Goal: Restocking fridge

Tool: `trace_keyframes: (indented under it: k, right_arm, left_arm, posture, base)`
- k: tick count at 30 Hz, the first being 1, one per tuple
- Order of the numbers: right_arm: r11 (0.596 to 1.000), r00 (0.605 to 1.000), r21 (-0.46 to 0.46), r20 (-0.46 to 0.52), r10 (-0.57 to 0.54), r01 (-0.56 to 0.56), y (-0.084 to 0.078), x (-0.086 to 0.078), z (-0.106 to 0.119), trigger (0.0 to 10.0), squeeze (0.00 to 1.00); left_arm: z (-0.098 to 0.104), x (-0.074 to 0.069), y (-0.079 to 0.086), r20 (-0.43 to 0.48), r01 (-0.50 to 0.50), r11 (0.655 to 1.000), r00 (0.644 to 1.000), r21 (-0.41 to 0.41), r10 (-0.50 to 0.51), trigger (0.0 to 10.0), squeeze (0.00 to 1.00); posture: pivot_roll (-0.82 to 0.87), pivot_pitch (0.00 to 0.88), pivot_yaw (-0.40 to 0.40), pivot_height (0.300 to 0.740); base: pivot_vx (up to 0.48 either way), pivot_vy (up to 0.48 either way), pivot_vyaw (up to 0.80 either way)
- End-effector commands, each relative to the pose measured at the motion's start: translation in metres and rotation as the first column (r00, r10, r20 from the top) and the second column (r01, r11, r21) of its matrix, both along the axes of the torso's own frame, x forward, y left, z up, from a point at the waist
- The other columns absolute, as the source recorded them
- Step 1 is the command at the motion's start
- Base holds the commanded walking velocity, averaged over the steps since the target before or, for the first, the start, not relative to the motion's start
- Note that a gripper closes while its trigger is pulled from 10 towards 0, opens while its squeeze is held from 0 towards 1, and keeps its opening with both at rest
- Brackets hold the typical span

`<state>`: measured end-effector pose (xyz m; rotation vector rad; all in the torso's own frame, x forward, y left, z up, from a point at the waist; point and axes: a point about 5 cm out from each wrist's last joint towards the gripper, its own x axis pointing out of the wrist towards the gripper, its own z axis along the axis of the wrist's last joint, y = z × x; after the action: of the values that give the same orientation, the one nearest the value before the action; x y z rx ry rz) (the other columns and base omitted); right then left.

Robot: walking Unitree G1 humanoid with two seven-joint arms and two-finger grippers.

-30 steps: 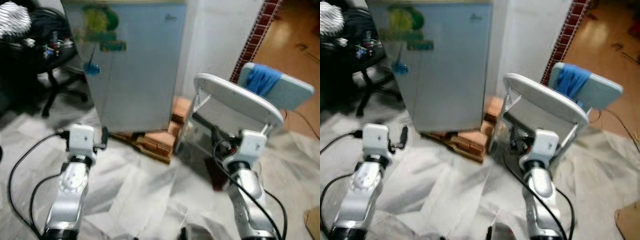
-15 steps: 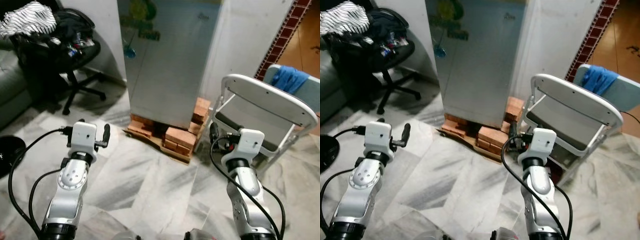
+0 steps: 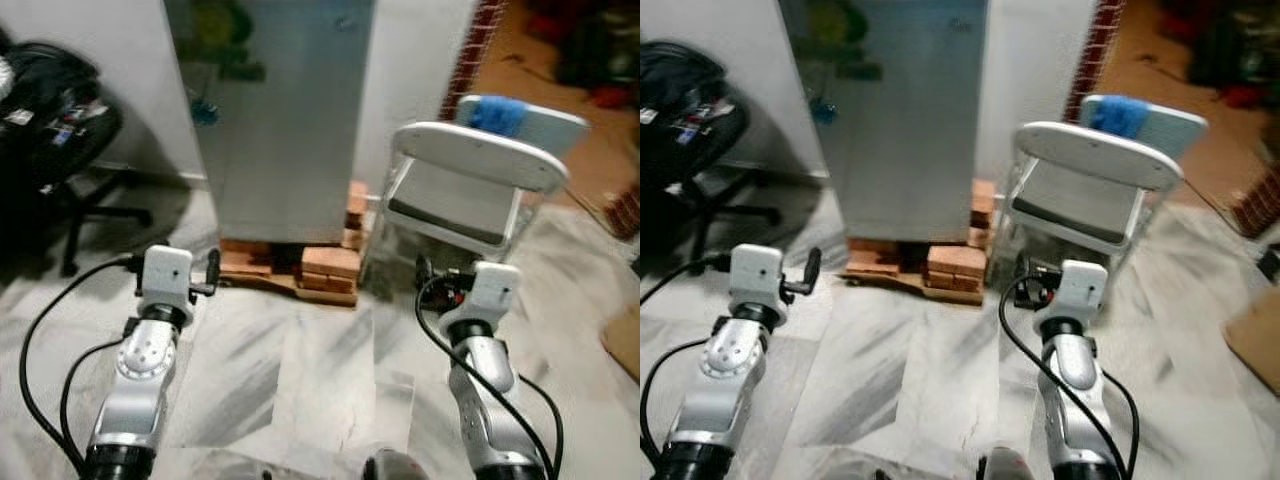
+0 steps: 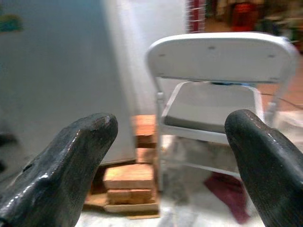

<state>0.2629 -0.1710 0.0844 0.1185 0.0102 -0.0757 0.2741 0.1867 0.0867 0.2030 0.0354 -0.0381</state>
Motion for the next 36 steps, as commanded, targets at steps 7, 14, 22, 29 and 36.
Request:
trace_keyframes:
  k: [7,14,22,29,36]
  right_arm:
    - [0.999,0.999,-0.028,-0.004,-0.036,0.036,-0.016,-0.001,-0.001,10.0,0.00]
    - [0.999,0.999,-0.027,-0.011,-0.041,0.040,-0.018,-0.001,-0.003,10.0,0.00]
    - [0.999,0.999,-0.028,-0.006,-0.039,0.038,-0.017,0.001,-0.001,10.0,0.00]
    - [0.998,0.999,-0.044,0.032,-0.039,0.040,-0.023,0.009,0.010,10.0,0.00]
    - [0.997,0.998,-0.052,0.026,-0.048,0.050,-0.027,0.006,0.008,10.0,0.00]
  left_arm:
    - [0.001,0.000,-0.006,0.018,0.025,1.000,1.000,-0.011,-0.025,10.0,0.00]
    - [-0.002,-0.003,-0.010,0.015,0.030,0.999,0.999,-0.022,-0.030,10.0,0.00]
    - [0.003,0.001,-0.011,0.030,0.035,0.999,0.999,-0.037,-0.034,10.0,0.00]
    - [0.005,-0.001,-0.003,0.036,0.021,0.999,0.999,-0.027,-0.020,10.0,0.00]
    - [0.004,-0.002,-0.001,0.034,0.008,1.000,0.999,-0.023,-0.007,10.0,0.00]
  posture:
    - [0.01,0.024,0.023,0.740]
    - [0.01,0.024,0.018,0.740]
    - [0.01,0.028,0.022,0.740]
    - [0.01,0.032,0.024,0.740]
    - [0.01,0.031,0.024,0.740]
  base:
    - [0.000,0.480,-0.80]
    - [0.000,0.480,-0.63]
    - [0.000,0.480,-0.17]
    - [0.000,0.480,-0.22]
    - [0.000,0.480,-0.41]
